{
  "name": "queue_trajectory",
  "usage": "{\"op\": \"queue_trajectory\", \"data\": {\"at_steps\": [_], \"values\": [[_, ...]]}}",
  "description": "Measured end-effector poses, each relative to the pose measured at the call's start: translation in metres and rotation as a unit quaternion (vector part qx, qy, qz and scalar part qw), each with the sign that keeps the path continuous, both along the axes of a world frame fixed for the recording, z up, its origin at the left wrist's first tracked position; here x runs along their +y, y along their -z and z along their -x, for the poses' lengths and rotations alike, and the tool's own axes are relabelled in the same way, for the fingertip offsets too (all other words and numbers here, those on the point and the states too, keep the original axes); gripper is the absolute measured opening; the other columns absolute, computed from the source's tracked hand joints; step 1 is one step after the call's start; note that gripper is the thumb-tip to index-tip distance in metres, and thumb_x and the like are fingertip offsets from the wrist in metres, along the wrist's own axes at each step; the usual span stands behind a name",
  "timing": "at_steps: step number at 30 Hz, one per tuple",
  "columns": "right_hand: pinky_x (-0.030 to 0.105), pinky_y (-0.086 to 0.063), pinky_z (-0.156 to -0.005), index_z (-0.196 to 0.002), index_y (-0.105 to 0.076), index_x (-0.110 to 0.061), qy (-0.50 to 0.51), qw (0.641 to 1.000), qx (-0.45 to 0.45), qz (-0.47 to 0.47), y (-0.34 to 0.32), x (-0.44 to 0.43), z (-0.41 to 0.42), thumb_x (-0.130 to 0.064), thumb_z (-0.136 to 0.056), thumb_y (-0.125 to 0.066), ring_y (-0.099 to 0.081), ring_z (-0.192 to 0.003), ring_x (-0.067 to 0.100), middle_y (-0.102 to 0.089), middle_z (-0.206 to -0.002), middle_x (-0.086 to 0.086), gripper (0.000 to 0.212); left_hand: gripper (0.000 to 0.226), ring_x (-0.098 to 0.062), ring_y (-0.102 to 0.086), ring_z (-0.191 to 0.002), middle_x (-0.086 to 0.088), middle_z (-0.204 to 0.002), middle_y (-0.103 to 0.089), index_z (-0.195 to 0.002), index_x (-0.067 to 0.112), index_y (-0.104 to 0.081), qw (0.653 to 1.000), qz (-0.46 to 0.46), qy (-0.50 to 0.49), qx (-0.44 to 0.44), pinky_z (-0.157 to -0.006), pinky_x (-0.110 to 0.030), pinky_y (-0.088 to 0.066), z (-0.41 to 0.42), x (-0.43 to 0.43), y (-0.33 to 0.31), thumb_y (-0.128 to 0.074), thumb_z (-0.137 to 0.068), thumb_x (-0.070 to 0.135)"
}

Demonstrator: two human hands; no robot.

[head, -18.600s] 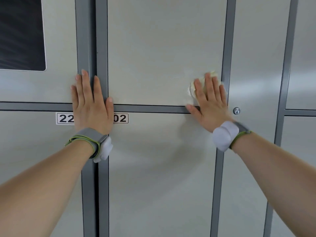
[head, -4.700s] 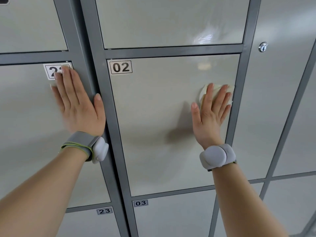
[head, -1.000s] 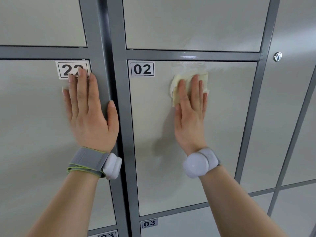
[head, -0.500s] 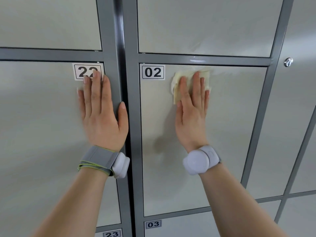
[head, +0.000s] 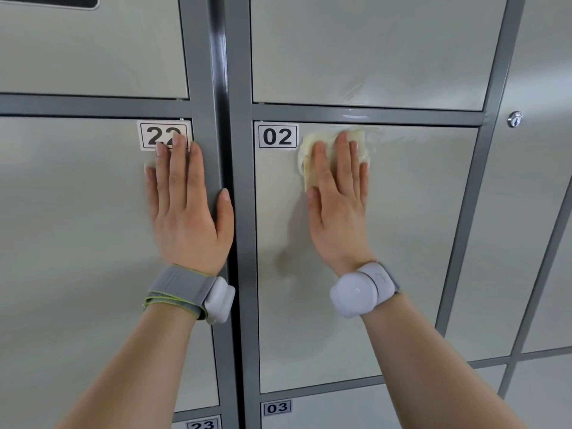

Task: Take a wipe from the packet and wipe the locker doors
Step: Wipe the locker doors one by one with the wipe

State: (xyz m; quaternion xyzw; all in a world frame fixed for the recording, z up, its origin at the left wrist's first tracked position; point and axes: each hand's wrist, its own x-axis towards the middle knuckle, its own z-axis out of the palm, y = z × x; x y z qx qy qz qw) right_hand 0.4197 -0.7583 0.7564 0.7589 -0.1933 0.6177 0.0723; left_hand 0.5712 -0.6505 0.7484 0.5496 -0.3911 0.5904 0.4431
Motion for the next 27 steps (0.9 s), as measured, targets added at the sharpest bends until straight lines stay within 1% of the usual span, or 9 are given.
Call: {"op": "queue_trajectory", "data": {"at_steps": [3, 7, 10, 14, 16, 19, 23, 27], "values": [[0.04, 0.001, -0.117, -0.147, -0.026, -0.01, -0.002, 1.0, 0.0, 0.001, 0.003, 0.002, -0.003, -0.017, -0.095, -0.029, -0.004, -0.144, 0.029, -0.013, -0.156, 0.018, 0.053, 0.052, -0.038, -0.029, -0.137, -0.022, -0.146, -0.036, -0.139, -0.005, -0.039, 1.0, -0.001, 0.001, 0.001, -0.116, -0.046, -0.016, 0.0, 0.0, -0.001, -0.047, -0.092, 0.018], [0.043, -0.001, -0.118, -0.147, -0.028, -0.011, -0.006, 0.999, 0.041, 0.022, 0.022, 0.002, -0.002, -0.017, -0.096, -0.032, -0.004, -0.145, 0.028, -0.013, -0.156, 0.015, 0.052, 0.051, -0.038, -0.028, -0.137, -0.022, -0.145, -0.037, -0.138, -0.006, -0.04, 1.0, 0.001, 0.009, 0.004, -0.116, -0.044, -0.014, 0.001, 0.0, -0.002, -0.044, -0.091, 0.015], [0.043, 0.0, -0.118, -0.147, -0.029, -0.011, -0.009, 0.997, 0.067, 0.02, 0.033, 0.006, 0.0, -0.019, -0.097, -0.032, -0.005, -0.145, 0.029, -0.013, -0.156, 0.015, 0.051, 0.051, -0.036, -0.026, -0.138, -0.023, -0.146, -0.035, -0.139, -0.006, -0.039, 1.0, -0.006, 0.018, 0.013, -0.117, -0.041, -0.011, 0.001, 0.001, -0.003, -0.042, -0.091, 0.014], [0.041, 0.002, -0.118, -0.147, -0.028, -0.012, -0.01, 0.996, 0.086, 0.02, 0.026, 0.008, 0.005, -0.023, -0.097, -0.031, -0.004, -0.145, 0.028, -0.012, -0.156, 0.017, 0.052, 0.052, -0.036, -0.021, -0.138, -0.024, -0.147, -0.032, -0.14, -0.005, -0.036, 0.998, -0.032, 0.058, 0.022, -0.118, -0.037, -0.007, 0.003, 0.008, -0.004, -0.038, -0.091, 0.011], [0.039, 0.005, -0.117, -0.149, -0.023, -0.012, -0.013, 0.996, 0.084, 0.01, 0.014, 0.011, 0.005, -0.027, -0.097, -0.028, -0.001, -0.145, 0.029, -0.008, -0.157, 0.017, 0.054, 0.052, -0.038, -0.02, -0.139, -0.025, -0.148, -0.029, -0.141, -0.005, -0.035, 0.997, -0.029, 0.068, 0.036, -0.117, -0.041, -0.009, 0.002, 0.014, -0.001, -0.038, -0.092, 0.012], [0.04, 0.011, -0.116, -0.15, -0.014, -0.017, -0.007, 0.997, 0.075, -0.021, 0.005, 0.017, -0.003, -0.035, -0.095, -0.027, 0.007, -0.144, 0.032, 0.002, -0.157, 0.019, 0.06, 0.053, -0.041, -0.018, -0.139, -0.027, -0.148, -0.027, -0.141, -0.007, -0.034, 0.996, 0.002, 0.05, 0.073, -0.117, -0.04, -0.005, -0.003, 0.02, 0.011, -0.038, -0.091, 0.014], [0.046, 0.006, -0.116, -0.15, -0.02, -0.019, 0.015, 0.995, 0.099, 0.015, 0.022, 0.021, -0.014, -0.037, -0.096, -0.033, 0.005, -0.144, 0.036, -0.002, -0.156, 0.023, 0.058, 0.056, -0.042, -0.017, -0.138, -0.03, -0.148, -0.025, -0.141, -0.009, -0.032, 0.995, 0.007, 0.018, 0.098, -0.118, -0.036, 0.001, -0.012, 0.022, 0.031, -0.039, -0.091, 0.015], [0.045, 0.005, -0.116, -0.148, -0.021, -0.021, 0.017, 0.988, 0.141, 0.056, 0.048, 0.023, -0.016, -0.037, -0.095, -0.036, 0.002, -0.144, 0.035, -0.005, -0.155, 0.022, 0.057, 0.055, -0.04, -0.017, -0.138, -0.03, -0.148, -0.026, -0.141, -0.009, -0.032, 0.996, -0.001, 0.004, 0.094, -0.117, -0.039, -0.002, -0.016, 0.021, 0.038, -0.037, -0.092, 0.016]]}}
